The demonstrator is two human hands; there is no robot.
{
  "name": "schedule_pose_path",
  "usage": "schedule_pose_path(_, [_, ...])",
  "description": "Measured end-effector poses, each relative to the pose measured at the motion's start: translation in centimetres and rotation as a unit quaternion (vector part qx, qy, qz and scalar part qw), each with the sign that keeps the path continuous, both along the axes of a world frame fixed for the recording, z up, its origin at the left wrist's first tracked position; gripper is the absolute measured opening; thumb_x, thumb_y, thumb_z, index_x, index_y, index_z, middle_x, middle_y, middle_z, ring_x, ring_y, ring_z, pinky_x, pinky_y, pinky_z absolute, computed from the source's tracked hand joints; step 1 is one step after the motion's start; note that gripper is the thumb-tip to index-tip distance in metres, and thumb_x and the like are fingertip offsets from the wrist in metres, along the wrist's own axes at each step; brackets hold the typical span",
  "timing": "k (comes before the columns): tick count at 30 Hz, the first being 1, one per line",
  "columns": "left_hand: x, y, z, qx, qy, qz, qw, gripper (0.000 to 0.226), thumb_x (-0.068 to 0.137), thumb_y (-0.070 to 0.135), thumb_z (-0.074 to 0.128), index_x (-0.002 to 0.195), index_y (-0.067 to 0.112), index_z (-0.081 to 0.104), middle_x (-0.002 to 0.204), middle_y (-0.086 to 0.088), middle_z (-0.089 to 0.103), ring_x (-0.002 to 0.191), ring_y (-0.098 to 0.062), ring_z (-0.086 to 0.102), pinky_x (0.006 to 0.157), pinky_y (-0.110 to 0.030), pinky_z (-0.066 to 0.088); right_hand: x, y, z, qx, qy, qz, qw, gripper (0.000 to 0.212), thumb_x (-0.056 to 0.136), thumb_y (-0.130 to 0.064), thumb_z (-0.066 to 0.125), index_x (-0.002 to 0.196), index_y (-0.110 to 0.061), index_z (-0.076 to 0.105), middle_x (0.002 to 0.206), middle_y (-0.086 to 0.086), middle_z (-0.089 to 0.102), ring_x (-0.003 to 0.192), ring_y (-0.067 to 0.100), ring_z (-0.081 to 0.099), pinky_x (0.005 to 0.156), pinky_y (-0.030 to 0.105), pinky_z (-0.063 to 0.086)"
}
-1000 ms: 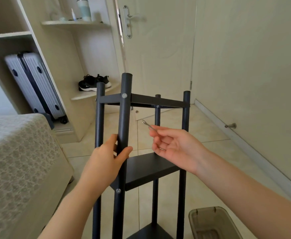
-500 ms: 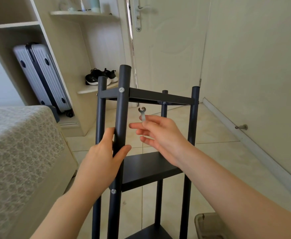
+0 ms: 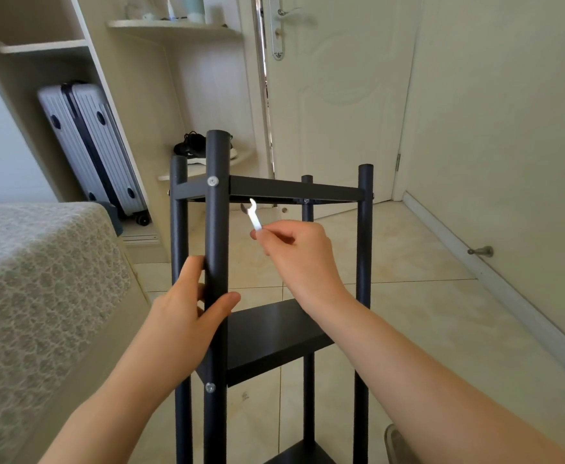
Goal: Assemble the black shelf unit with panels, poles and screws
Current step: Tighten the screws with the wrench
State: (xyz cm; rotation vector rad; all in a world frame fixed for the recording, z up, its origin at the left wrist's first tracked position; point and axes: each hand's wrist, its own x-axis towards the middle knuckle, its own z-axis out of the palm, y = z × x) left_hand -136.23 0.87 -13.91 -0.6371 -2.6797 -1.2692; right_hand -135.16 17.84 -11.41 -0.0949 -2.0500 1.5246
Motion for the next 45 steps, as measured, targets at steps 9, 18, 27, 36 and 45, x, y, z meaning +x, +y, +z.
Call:
schedule_pose_path(9, [-0.1, -2.2, 0.2, 0.021, -0.02, 0.008, 1.0, 0.035, 0.091, 0.036, 0.066, 0.096, 0.055, 0.037, 0.089, 0.021, 0.059, 0.069, 0.0, 0.068, 0.051, -0.021, 0.055, -1.3, -2.4, 0.6, 0.09, -0.016, 0.039, 0.995, 0.022, 0.093, -0.019, 0.064, 0.073, -0.017, 0.072, 0.062, -0.012, 0.063, 0.062, -0.007, 0.058, 0.063, 0.001, 0.042])
schedule_pose_path(18, [0.6, -1.2, 0.2, 0.017, 0.001, -0.011, 1.0, 0.027, 0.094, 0.036, 0.063, 0.106, 0.035, 0.038, 0.094, 0.008, 0.067, 0.077, -0.007, 0.07, 0.051, -0.018, 0.052, -1.4, -1.8, 0.9, 0.086, -0.031, 0.044, 0.995, 0.016, 0.094, -0.017, 0.061, 0.088, -0.012, 0.075, 0.065, -0.008, 0.065, 0.056, -0.009, 0.056, 0.061, 0.008, 0.045])
schedule_pose_path(27, [1.1, -0.3, 0.4, 0.005, 0.013, -0.022, 1.0, 0.029, 0.095, 0.039, 0.061, 0.104, 0.035, 0.034, 0.09, 0.011, 0.063, 0.077, -0.006, 0.066, 0.051, -0.017, 0.049, -1.2, -1.4, 1.2, 0.085, 0.011, 0.027, 0.996, 0.018, 0.096, -0.017, 0.058, 0.088, -0.009, 0.073, 0.067, -0.004, 0.067, 0.057, -0.003, 0.059, 0.066, 0.015, 0.05])
schedule_pose_path(36, [0.8, -0.8, 0.6, 0.013, -0.01, -0.029, 0.999, 0.028, 0.094, 0.035, 0.062, 0.106, 0.032, 0.038, 0.102, 0.002, 0.067, 0.088, -0.015, 0.068, 0.058, -0.021, 0.052, -1.4, -1.7, 1.0, 0.088, 0.072, 0.038, 0.993, 0.01, 0.095, -0.014, 0.062, 0.097, -0.011, 0.072, 0.075, -0.008, 0.069, 0.067, -0.003, 0.066, 0.065, 0.008, 0.05])
schedule_pose_path(45, [0.9, -1.3, 0.7, 0.002, -0.006, -0.033, 0.999, 0.028, 0.092, 0.036, 0.061, 0.108, 0.036, 0.038, 0.098, 0.007, 0.068, 0.075, -0.006, 0.071, 0.054, -0.021, 0.056, -2.7, -3.5, -0.5, 0.082, 0.169, -0.028, 0.982, 0.008, 0.091, -0.009, 0.066, 0.085, -0.007, 0.073, 0.073, 0.0, 0.071, 0.067, 0.006, 0.067, 0.068, 0.02, 0.056])
